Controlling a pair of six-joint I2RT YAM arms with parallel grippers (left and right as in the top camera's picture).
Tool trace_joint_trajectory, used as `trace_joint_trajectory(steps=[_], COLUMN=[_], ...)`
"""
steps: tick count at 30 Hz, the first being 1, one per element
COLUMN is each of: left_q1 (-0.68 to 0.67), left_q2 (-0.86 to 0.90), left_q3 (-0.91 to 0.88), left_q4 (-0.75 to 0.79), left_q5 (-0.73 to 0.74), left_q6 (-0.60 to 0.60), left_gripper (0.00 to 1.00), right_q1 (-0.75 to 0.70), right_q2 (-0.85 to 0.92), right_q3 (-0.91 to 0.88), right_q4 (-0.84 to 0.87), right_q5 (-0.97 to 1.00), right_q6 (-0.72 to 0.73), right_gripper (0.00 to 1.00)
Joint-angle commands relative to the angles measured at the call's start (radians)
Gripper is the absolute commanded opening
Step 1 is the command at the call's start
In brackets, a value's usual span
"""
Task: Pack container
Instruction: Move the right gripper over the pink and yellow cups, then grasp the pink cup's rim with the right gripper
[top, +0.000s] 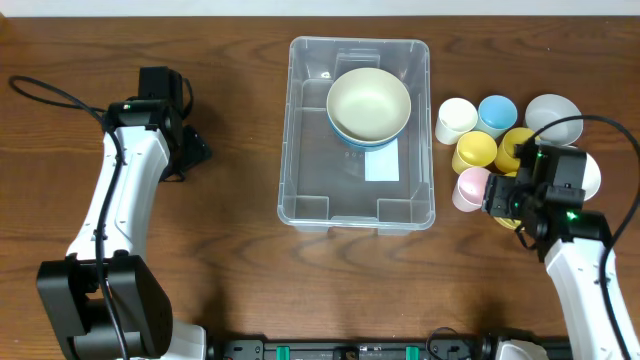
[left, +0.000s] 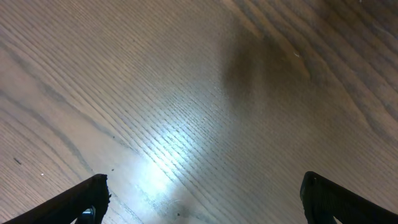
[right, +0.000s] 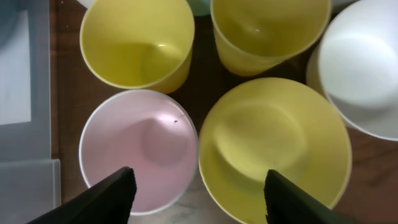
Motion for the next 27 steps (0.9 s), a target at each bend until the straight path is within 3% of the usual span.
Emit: trace_joint_trajectory(steps=[1,9,21,27], left_q1=[0.002,0.002,0.002,0.002], left_q2=[-0.004,-0.004,-0.004,-0.004], left_q3=[-0.002,-0.002,-0.002,-0.002], left_q4=[-0.003,-0.003,-0.003,-0.003], left_q5=[-0.019,-0.019,-0.019,-0.019], left_q6=[0.003,0.003,0.003,0.003], left_gripper=[0.98,0.98,0.98,0.98], right_q1=[-0.006,-0.005,-0.005,-0.005], right_q2=[0.036,0.142,0.192,0.192], right_q3=[0.022,0.022,0.022,0.021], right_q4=[0.014,0.052,0.080,0.072], right_q5=[-0.019,-0.020,-0.091,-0.086], right_q6=[-0.028,-0.031,-0.079,-0.079], right_gripper=[0.65,0.65,0.29,0.20])
